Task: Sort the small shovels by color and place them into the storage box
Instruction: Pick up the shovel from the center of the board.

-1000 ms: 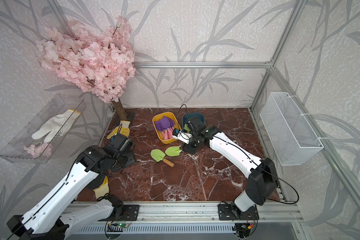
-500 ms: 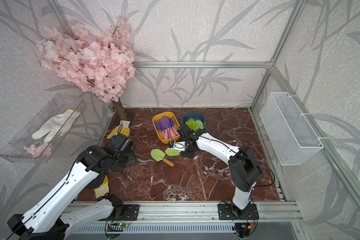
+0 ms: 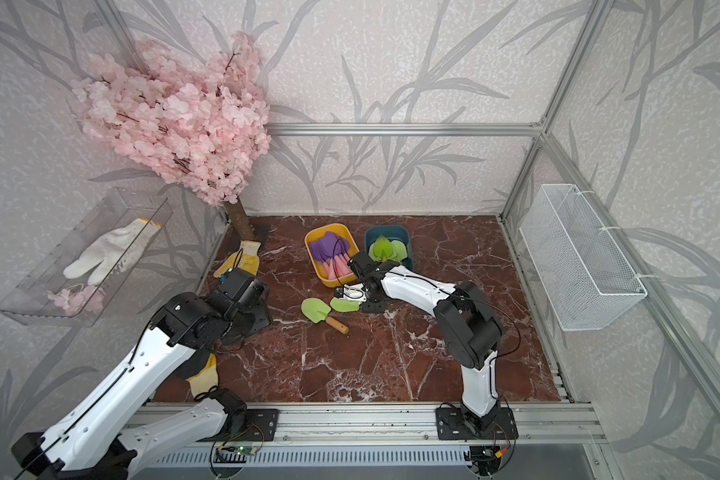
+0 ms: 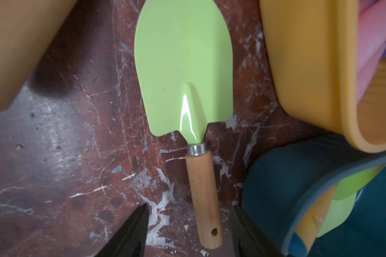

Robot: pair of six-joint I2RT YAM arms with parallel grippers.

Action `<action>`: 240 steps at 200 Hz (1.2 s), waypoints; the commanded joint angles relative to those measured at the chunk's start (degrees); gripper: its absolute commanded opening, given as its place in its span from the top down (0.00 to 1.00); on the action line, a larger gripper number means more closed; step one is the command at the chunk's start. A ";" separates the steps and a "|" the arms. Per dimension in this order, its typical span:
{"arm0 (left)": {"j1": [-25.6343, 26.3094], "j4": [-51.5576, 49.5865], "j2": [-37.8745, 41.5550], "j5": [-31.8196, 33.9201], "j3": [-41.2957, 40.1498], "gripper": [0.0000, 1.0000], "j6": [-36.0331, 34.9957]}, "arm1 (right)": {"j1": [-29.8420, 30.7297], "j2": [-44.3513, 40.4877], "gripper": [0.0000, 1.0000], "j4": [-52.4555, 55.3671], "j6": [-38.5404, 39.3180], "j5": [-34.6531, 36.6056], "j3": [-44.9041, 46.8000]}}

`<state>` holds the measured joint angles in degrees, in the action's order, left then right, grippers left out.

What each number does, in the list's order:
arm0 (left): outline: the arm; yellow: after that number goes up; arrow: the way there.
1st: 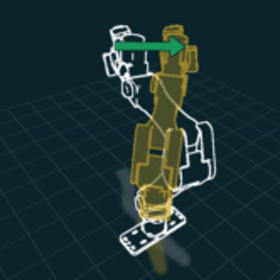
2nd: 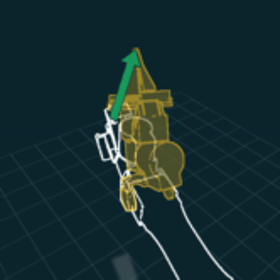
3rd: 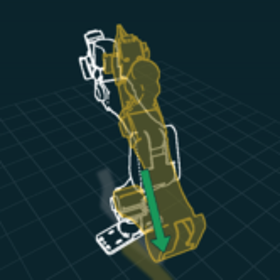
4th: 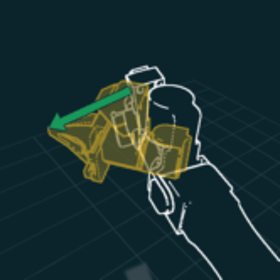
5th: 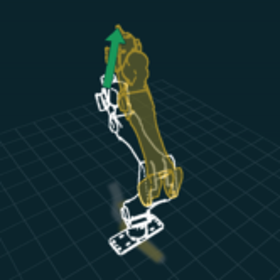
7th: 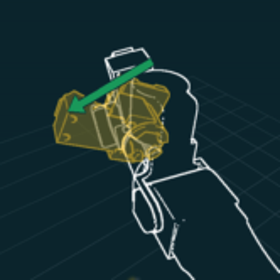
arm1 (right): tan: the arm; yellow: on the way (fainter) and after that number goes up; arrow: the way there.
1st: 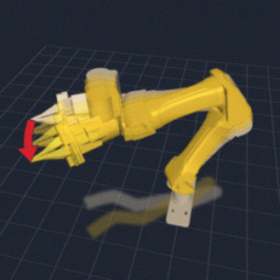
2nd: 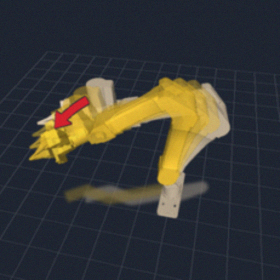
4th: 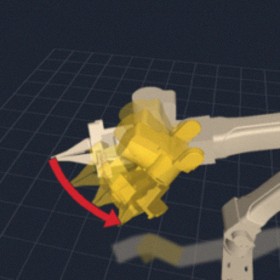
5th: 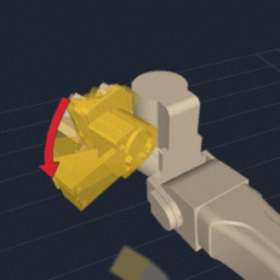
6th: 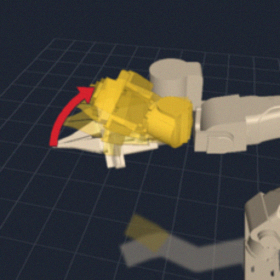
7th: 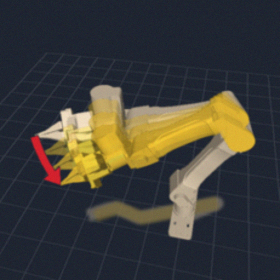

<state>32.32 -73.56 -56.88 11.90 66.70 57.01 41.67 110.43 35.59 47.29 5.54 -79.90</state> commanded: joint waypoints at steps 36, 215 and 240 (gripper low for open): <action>0.22 0.69 1.00 1.38 -1.82 0.37 -0.32 | -0.01 2.31 0.37 -2.57 2.78 2.45 -1.93; 0.19 0.90 0.05 1.62 -1.14 0.37 -0.67 | -2.56 5.41 0.36 -3.54 1.49 1.98 -0.42; 0.18 0.79 -0.03 1.66 -0.93 0.37 -0.60 | -2.72 5.49 0.37 -3.87 1.08 1.41 0.09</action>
<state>32.32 -72.34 -56.73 12.19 65.23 56.99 39.22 115.46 31.90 49.45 8.32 -80.51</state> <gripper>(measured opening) 0.634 0.635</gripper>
